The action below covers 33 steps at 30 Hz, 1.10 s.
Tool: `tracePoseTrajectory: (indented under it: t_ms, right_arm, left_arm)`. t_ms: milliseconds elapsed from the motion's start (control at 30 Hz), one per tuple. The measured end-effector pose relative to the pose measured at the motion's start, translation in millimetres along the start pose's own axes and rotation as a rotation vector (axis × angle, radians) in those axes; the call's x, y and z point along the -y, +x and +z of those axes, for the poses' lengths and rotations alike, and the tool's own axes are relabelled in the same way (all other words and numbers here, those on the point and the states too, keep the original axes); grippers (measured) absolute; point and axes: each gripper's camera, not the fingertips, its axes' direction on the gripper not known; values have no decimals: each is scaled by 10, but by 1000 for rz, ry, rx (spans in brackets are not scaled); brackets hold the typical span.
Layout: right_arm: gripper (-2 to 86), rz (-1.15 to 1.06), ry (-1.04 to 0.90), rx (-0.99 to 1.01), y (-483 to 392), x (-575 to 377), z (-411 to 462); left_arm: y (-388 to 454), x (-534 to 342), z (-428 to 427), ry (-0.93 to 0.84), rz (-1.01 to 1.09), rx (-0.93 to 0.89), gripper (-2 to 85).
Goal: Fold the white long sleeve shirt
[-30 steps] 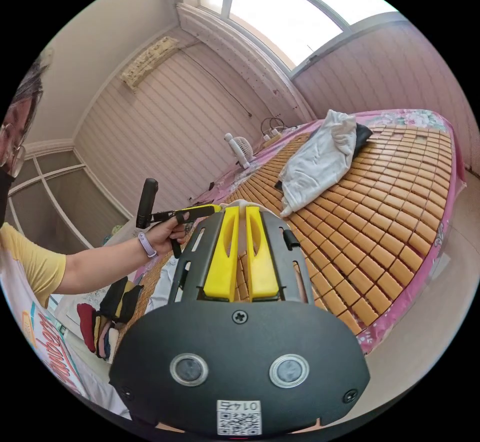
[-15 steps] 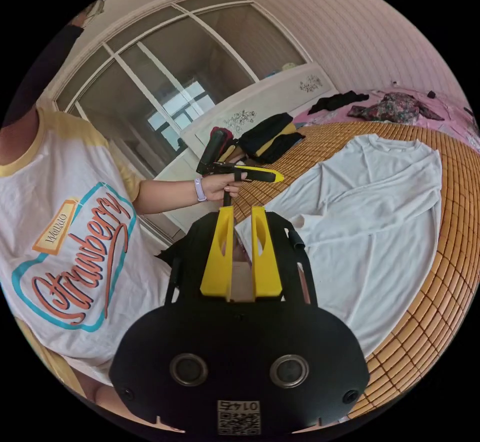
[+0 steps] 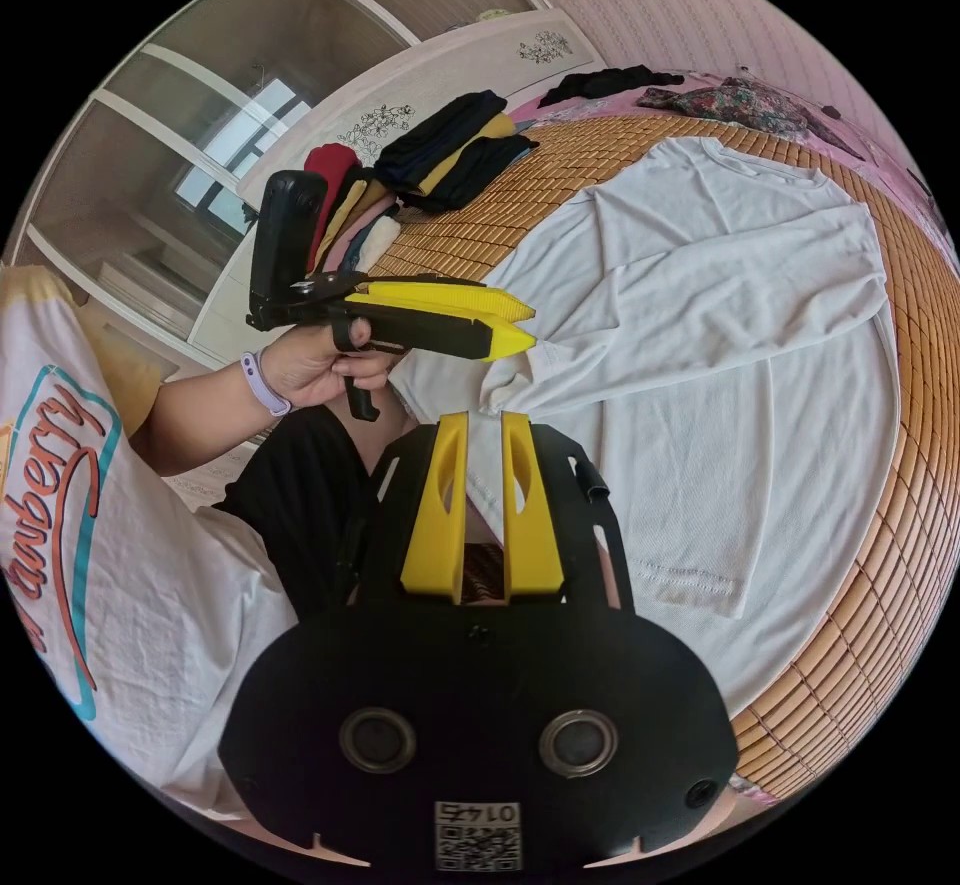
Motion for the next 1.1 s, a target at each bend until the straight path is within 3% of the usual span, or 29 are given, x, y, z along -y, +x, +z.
tracePoseTrajectory:
  t_ms: [267,400,567,867,1033,1100]
  right_arm:
    - [42,39,-88,-4,323,-147,201]
    - [38,25,-88,-5,373,-191,329]
    - [45,-63,-130,-33,269,-147,703]
    - [45,-201,-109,-188,152,324,1304]
    - [37,-248,-257,-330,312,451,1771]
    - [34,-278,-235,-311,354,426,1743]
  left_arm:
    - [-3,35,200,-177,12,252,-1]
    - [-312,-187,-407,-1,-118,213,9]
    - [-758,-442,-823,-2,-310,181,21]
    - [-685,-374,-804,-59,-269,222,50]
    - [-650,-275,-654,-119,-227,220,22]
    - [-639,-284,-637,-130,-208,219,7]
